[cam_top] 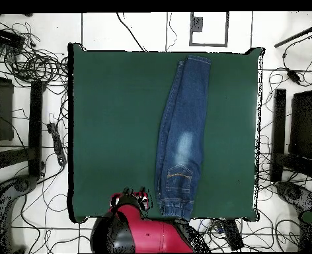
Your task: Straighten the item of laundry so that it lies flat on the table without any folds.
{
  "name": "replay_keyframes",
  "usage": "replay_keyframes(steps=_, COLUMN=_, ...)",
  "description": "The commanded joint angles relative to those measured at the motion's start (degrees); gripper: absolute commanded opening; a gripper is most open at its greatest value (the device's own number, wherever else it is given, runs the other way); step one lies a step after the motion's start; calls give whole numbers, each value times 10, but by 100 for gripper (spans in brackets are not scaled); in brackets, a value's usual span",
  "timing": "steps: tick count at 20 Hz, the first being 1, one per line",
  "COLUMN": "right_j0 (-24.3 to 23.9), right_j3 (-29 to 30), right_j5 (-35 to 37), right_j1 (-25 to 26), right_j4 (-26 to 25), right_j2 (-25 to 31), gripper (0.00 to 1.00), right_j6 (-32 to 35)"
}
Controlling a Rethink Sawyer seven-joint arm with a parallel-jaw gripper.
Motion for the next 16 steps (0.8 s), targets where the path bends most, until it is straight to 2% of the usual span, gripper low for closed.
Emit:
replay_keyframes(steps=1, right_j0=-12, right_j3=53, right_j5=-70, right_j1=82, right_j4=-21, right_j2=13, gripper=100, right_j6=124)
replay_keyframes(steps=5, right_j0=-19, right_j3=53, right_j5=-87, right_j1=96, right_j4=-25, right_j2=17, gripper=100, right_j6=127)
replay_keyframes(steps=16, right_j0=-36, right_j3=57, right_j5=-95, right_j1=95, right_j4=-27, right_j2=33, gripper=100, right_j6=130)
